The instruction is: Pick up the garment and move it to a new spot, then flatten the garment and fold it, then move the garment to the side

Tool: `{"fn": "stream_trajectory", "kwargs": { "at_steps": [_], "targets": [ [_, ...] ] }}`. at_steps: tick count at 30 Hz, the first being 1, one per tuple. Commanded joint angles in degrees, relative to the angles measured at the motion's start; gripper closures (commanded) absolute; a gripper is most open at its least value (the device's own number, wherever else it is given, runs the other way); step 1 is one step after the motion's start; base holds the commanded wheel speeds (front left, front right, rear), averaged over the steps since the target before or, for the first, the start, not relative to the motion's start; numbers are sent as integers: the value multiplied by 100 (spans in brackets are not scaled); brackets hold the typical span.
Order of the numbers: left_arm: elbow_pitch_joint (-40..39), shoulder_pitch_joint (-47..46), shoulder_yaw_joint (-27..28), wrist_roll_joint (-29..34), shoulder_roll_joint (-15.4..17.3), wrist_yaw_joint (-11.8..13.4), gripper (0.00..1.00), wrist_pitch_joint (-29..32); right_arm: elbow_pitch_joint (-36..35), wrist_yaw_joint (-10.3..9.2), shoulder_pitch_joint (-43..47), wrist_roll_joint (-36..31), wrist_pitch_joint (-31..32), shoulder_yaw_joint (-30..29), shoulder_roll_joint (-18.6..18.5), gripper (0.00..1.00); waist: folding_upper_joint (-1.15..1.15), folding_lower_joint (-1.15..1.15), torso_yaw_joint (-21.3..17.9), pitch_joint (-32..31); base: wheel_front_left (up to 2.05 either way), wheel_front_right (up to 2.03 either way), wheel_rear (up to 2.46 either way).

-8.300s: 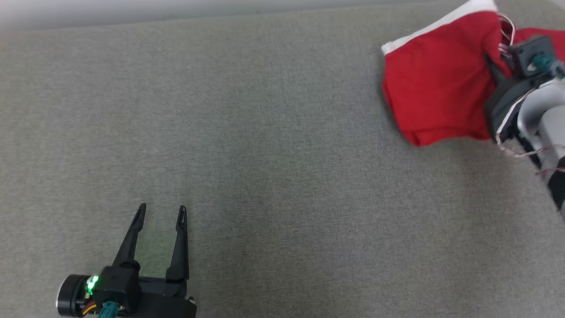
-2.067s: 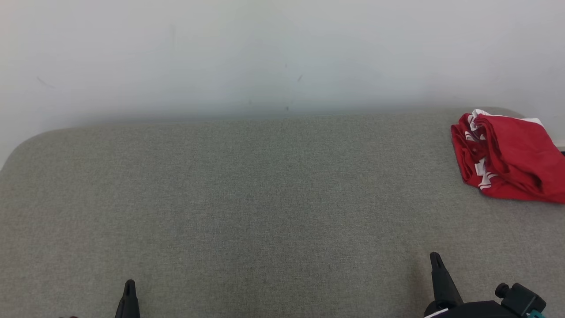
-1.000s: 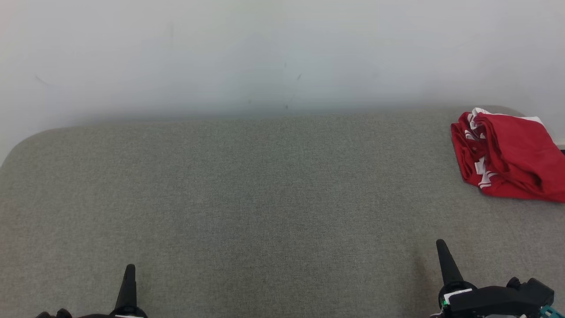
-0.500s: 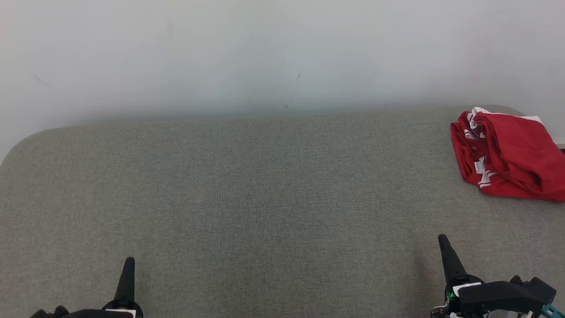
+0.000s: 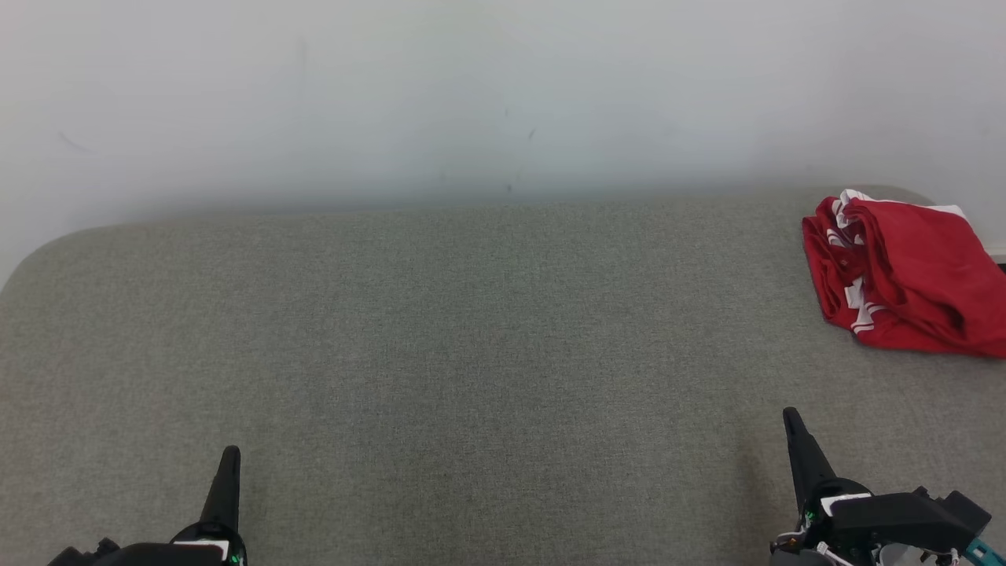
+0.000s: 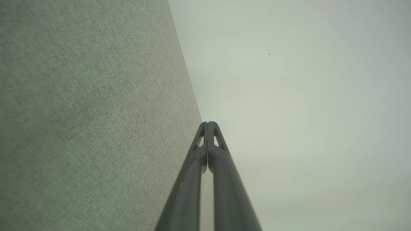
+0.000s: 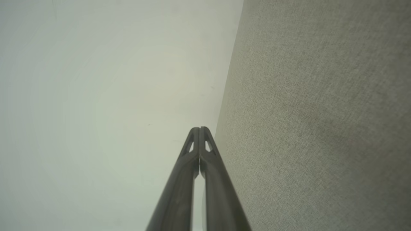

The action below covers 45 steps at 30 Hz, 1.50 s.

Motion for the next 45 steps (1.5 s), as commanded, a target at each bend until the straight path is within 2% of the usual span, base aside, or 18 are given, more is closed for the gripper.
{"fn": "stream_trajectory", "kwargs": {
  "at_steps": [1, 23, 45],
  "targets": [
    [-12, -86, 24, -169, 21, -34, 100, 47, -30, -9, -76, 177, 41, -27, -18, 100, 0, 0, -1, 2, 0, 0, 0],
    [8, -229, 95, -1090, 22, -106, 100, 279, -34, -12, -174, 1059, 292, -143, 3, 100, 0, 0, -9, 20, 0, 0, 0],
    [8, -220, 90, -1090, 22, -108, 100, 271, -29, -12, -178, 1009, 321, -185, 41, 100, 0, 0, -9, 20, 0, 0, 0]
  ]
}}
